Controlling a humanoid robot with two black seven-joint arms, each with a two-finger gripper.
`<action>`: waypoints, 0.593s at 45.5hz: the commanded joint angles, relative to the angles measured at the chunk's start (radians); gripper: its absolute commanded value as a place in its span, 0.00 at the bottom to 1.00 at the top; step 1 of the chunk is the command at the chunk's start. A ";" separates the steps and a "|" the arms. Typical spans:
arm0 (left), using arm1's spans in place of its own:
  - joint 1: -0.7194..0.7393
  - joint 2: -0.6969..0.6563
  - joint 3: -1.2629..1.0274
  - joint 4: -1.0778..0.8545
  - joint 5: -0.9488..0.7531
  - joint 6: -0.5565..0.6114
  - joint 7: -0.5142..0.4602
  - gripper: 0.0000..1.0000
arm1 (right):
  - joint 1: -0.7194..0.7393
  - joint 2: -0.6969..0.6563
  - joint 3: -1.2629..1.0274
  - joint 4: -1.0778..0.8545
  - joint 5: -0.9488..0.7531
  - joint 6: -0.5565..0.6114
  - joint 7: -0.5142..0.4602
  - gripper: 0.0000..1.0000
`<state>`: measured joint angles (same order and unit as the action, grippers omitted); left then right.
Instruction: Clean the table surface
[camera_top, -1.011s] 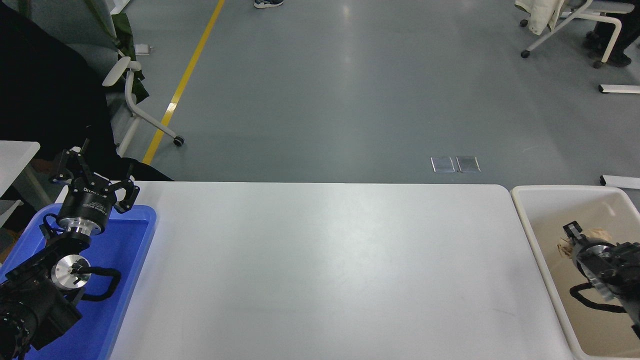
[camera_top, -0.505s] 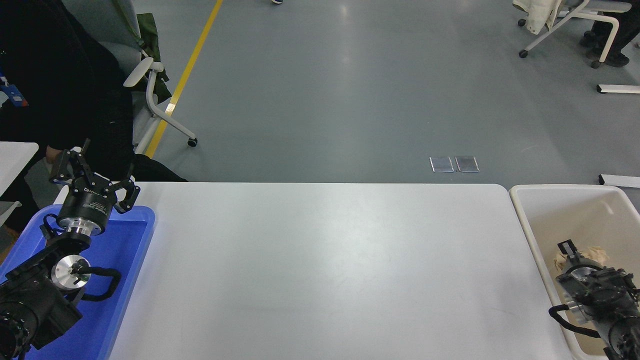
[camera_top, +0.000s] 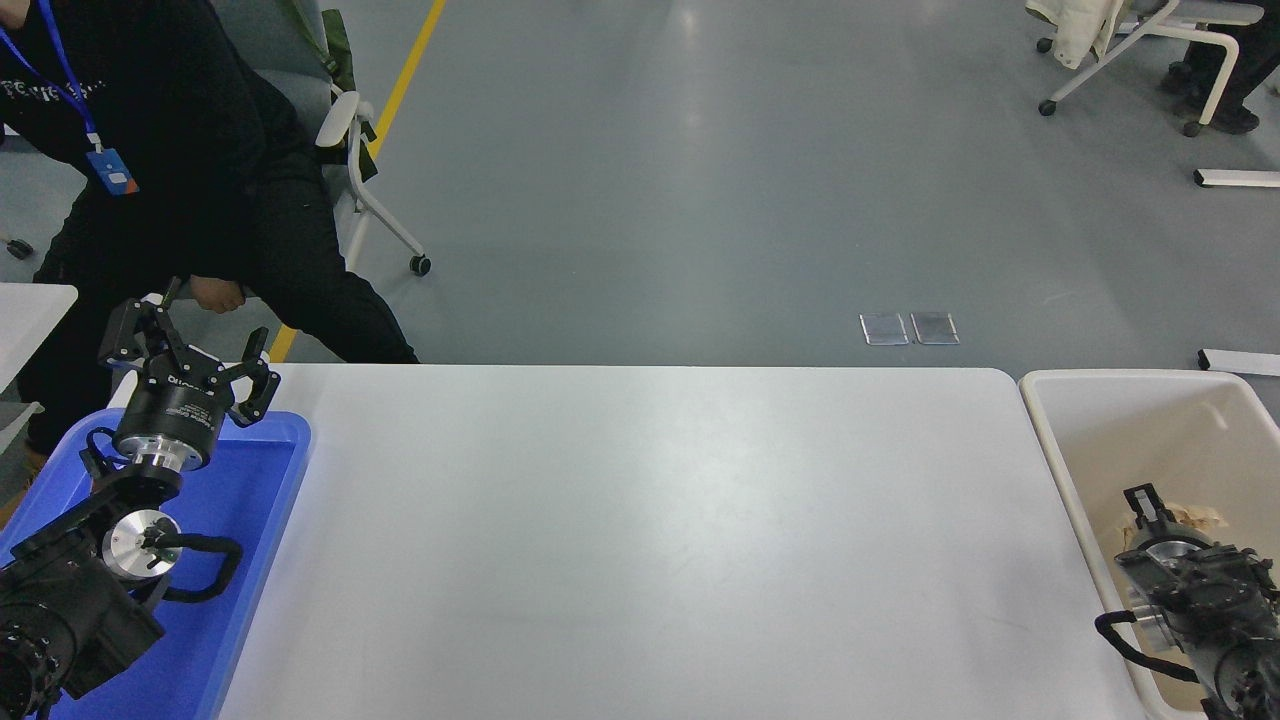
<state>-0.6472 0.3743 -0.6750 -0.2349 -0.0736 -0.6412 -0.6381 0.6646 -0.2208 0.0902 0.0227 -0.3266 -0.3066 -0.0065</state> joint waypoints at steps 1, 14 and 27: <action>0.000 0.000 0.000 0.000 0.000 0.000 0.000 1.00 | 0.006 -0.006 0.000 -0.001 0.023 -0.002 0.000 1.00; 0.000 0.000 0.000 -0.001 0.000 0.000 0.000 1.00 | 0.038 -0.095 0.003 0.051 0.026 -0.002 0.003 1.00; 0.000 0.000 0.000 0.000 -0.002 0.000 0.000 1.00 | 0.041 -0.340 0.129 0.370 0.026 0.007 0.220 1.00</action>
<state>-0.6472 0.3743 -0.6750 -0.2352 -0.0741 -0.6412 -0.6381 0.6987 -0.3814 0.1060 0.1592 -0.3022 -0.3067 0.0724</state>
